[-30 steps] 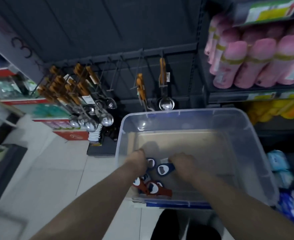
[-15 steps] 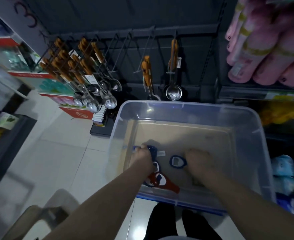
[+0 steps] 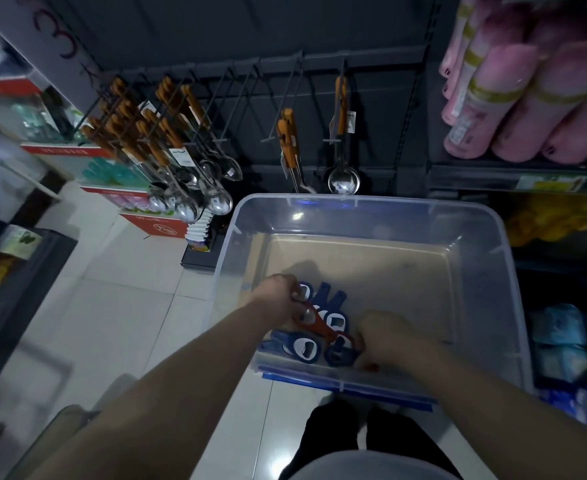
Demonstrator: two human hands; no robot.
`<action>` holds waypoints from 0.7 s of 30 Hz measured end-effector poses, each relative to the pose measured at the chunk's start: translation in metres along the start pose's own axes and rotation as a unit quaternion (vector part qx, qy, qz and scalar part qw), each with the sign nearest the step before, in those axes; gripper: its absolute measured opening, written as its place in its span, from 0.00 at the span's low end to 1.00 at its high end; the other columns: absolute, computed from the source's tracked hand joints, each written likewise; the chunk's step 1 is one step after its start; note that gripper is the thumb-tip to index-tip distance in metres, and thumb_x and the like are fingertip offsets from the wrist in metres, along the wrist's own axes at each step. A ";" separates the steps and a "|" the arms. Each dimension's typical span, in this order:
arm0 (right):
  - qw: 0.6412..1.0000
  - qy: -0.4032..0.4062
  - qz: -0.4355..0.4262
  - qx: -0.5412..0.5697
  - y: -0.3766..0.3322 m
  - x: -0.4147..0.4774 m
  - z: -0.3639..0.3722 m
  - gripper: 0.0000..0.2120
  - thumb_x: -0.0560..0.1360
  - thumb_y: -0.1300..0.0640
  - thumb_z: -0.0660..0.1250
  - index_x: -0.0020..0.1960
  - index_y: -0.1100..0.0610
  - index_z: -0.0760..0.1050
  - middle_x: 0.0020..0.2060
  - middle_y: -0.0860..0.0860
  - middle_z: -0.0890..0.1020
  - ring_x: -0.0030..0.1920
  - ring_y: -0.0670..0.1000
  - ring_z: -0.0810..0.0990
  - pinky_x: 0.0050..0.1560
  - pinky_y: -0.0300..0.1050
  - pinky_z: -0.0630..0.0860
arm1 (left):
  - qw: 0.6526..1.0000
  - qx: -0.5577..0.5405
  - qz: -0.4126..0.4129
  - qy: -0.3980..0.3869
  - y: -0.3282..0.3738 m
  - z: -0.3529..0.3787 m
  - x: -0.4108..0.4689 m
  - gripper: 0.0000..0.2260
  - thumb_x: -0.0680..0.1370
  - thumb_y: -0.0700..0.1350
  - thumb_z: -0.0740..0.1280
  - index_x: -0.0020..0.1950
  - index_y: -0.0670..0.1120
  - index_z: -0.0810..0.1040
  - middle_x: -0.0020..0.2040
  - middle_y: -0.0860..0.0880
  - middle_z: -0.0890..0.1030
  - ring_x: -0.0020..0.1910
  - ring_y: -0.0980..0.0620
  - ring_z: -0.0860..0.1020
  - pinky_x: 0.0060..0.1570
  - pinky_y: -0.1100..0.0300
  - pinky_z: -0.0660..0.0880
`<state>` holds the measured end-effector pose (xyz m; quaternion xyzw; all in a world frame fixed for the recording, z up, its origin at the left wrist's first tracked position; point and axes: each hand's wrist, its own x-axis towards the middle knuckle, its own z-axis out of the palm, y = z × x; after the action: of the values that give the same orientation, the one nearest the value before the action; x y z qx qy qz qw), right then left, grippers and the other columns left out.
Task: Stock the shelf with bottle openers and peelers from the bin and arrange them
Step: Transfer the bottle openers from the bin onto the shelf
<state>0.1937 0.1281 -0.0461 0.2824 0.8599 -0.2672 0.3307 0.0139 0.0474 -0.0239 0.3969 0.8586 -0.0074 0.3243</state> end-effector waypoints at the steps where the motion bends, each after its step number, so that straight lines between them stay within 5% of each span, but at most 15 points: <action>1: 1.000 0.012 -0.003 -0.010 -0.005 0.000 0.004 0.10 0.68 0.49 0.73 0.41 0.52 0.74 0.40 0.50 0.75 0.49 0.53 0.80 0.45 0.43 0.73 | 0.999 0.030 0.039 -0.009 0.002 0.003 -0.001 0.16 0.71 0.50 0.73 0.57 0.48 0.78 0.52 0.48 0.78 0.51 0.47 0.77 0.47 0.58 0.74; 4: 0.999 0.031 0.003 -0.004 -0.012 0.000 0.013 0.12 0.72 0.52 0.68 0.54 0.53 0.75 0.53 0.52 0.79 0.56 0.54 0.78 0.52 0.44 0.73 | 0.982 0.133 0.129 -0.023 0.007 0.019 0.000 0.21 0.71 0.50 0.72 0.62 0.47 0.74 0.59 0.45 0.76 0.59 0.45 0.74 0.55 0.52 0.74; 9: 0.998 0.019 0.057 0.022 0.004 0.000 0.013 0.17 0.70 0.52 0.72 0.57 0.52 0.75 0.56 0.50 0.78 0.56 0.53 0.78 0.50 0.43 0.72 | 0.978 0.189 0.084 -0.023 0.008 0.031 0.007 0.21 0.71 0.49 0.73 0.61 0.46 0.73 0.59 0.45 0.76 0.59 0.45 0.74 0.51 0.53 0.73; 15: 0.987 0.077 0.100 0.103 0.033 -0.011 0.002 0.09 0.70 0.48 0.72 0.45 0.50 0.75 0.48 0.50 0.80 0.47 0.50 0.77 0.45 0.41 0.72 | 0.999 0.025 -0.029 -0.017 -0.007 0.016 0.018 0.09 0.75 0.52 0.69 0.51 0.48 0.78 0.42 0.49 0.78 0.42 0.50 0.77 0.42 0.59 0.72; 18: 0.973 0.146 0.099 0.149 0.036 -0.013 -0.001 0.08 0.72 0.48 0.70 0.48 0.50 0.76 0.48 0.50 0.81 0.50 0.51 0.79 0.52 0.47 0.76 | 1.000 0.009 -0.001 -0.012 0.004 0.020 0.018 0.11 0.76 0.52 0.68 0.53 0.46 0.79 0.44 0.48 0.78 0.44 0.49 0.77 0.44 0.58 0.72; 21: 0.963 0.193 0.099 0.160 0.031 -0.017 -0.006 0.09 0.75 0.52 0.67 0.52 0.55 0.75 0.49 0.52 0.80 0.50 0.54 0.79 0.48 0.45 0.74 | 0.999 0.030 0.032 0.003 0.020 0.029 0.022 0.15 0.77 0.52 0.68 0.56 0.42 0.77 0.52 0.43 0.79 0.50 0.45 0.78 0.48 0.56 0.73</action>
<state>0.2227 0.1484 -0.0385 0.4617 0.8211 -0.3078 0.1337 0.0329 0.0680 -0.0539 0.4334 0.8462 -0.0215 0.3093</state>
